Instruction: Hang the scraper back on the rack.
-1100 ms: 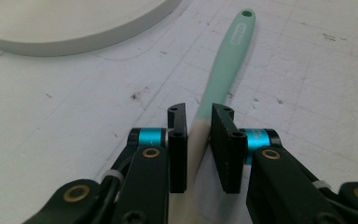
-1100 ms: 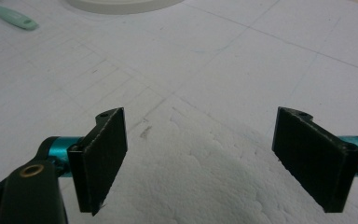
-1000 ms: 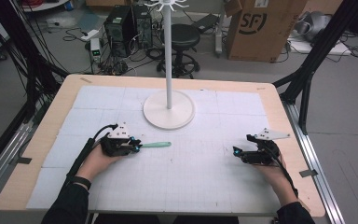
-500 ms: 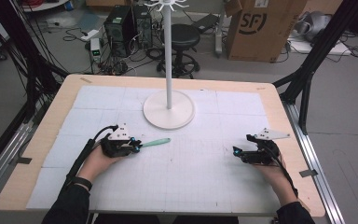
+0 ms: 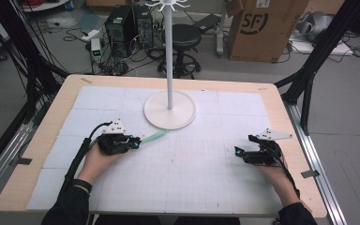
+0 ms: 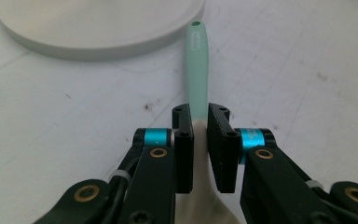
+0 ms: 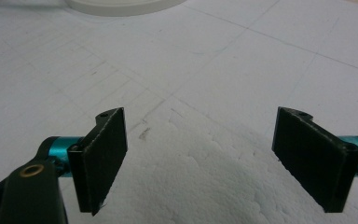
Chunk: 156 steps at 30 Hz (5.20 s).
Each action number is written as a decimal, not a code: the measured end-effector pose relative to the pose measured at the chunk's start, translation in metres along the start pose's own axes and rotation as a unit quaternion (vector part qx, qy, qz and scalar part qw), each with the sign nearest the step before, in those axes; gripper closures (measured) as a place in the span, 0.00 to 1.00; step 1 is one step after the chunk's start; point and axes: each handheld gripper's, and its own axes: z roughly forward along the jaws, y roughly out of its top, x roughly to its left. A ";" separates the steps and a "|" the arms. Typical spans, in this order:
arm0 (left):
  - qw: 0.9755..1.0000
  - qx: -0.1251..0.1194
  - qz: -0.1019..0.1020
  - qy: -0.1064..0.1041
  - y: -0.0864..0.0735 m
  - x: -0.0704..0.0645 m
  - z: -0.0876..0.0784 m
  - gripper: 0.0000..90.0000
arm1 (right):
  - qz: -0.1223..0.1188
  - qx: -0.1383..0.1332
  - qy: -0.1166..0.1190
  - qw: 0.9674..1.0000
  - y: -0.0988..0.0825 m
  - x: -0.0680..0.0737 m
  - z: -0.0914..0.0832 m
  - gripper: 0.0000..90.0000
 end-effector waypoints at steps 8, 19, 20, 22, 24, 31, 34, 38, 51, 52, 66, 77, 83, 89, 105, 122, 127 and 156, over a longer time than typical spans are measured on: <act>0.996 -0.085 -0.030 0.013 0.018 -0.002 -0.036 0.90 | 0.002 -0.001 -0.001 1.000 0.000 0.000 -0.001 0.19; 0.991 -0.127 -0.043 0.022 0.057 -0.002 -0.085 0.90 | -0.001 -0.001 -0.002 1.000 0.001 0.001 -0.001 0.19; 0.990 -0.136 -0.042 0.023 0.064 -0.002 -0.090 0.90 | -0.001 -0.001 -0.002 1.000 0.001 0.001 -0.001 0.19; 0.988 -0.146 -0.040 0.022 0.076 -0.001 -0.099 0.90 | -0.001 -0.001 -0.002 1.000 0.001 0.001 -0.001 0.19; 0.988 -0.150 -0.037 0.023 0.091 -0.002 -0.106 0.90 | -0.002 -0.001 -0.001 1.000 0.001 0.001 -0.001 0.19; 0.985 -0.169 -0.010 0.037 0.142 -0.004 -0.131 0.90 | 0.000 -0.002 0.001 1.000 0.001 0.001 -0.001 0.19; 0.984 -0.174 -0.003 0.041 0.159 -0.004 -0.139 0.90 | 0.000 -0.002 0.001 1.000 0.001 0.001 -0.001 0.19; 0.981 -0.188 0.002 0.042 0.180 -0.003 -0.147 0.90 | 0.001 -0.001 0.002 1.000 0.001 0.001 -0.001 0.19; 0.979 -0.196 0.020 0.047 0.233 -0.009 -0.156 0.90 | 0.001 0.002 0.003 1.000 0.000 0.001 0.000 0.19; 0.979 -0.197 0.020 0.046 0.235 -0.009 -0.157 0.90 | 0.000 0.002 0.003 1.000 0.000 0.001 -0.001 0.19; 0.978 -0.202 0.016 0.052 0.250 -0.006 -0.165 0.90 | -0.001 0.002 0.003 1.000 0.000 0.001 0.000 0.19; 0.978 -0.200 0.020 0.057 0.253 -0.006 -0.159 0.90 | 0.000 0.001 0.004 1.000 0.000 0.000 0.000 0.19; 0.977 -0.201 0.027 0.064 0.255 -0.007 -0.155 0.90 | 0.000 0.002 0.005 1.000 0.000 0.001 0.000 0.19; 0.977 -0.199 0.030 0.072 0.255 -0.007 -0.152 0.90 | 0.000 0.002 0.004 1.000 0.000 0.001 0.000 0.19; 0.976 -0.201 0.042 0.080 0.255 -0.010 -0.152 0.90 | 0.000 0.001 0.005 1.000 0.000 0.000 -0.001 0.19; 0.973 -0.204 0.047 0.096 0.255 -0.005 -0.149 0.90 | 0.000 0.003 0.006 1.000 0.000 0.000 0.000 0.19; 0.973 -0.202 0.050 0.102 0.256 -0.005 -0.147 0.90 | 0.001 0.003 0.006 1.000 0.000 0.000 0.000 0.19; 0.977 -0.171 0.038 0.122 0.252 0.002 -0.134 0.90 | 0.002 0.004 0.006 1.000 0.000 0.000 0.000 0.19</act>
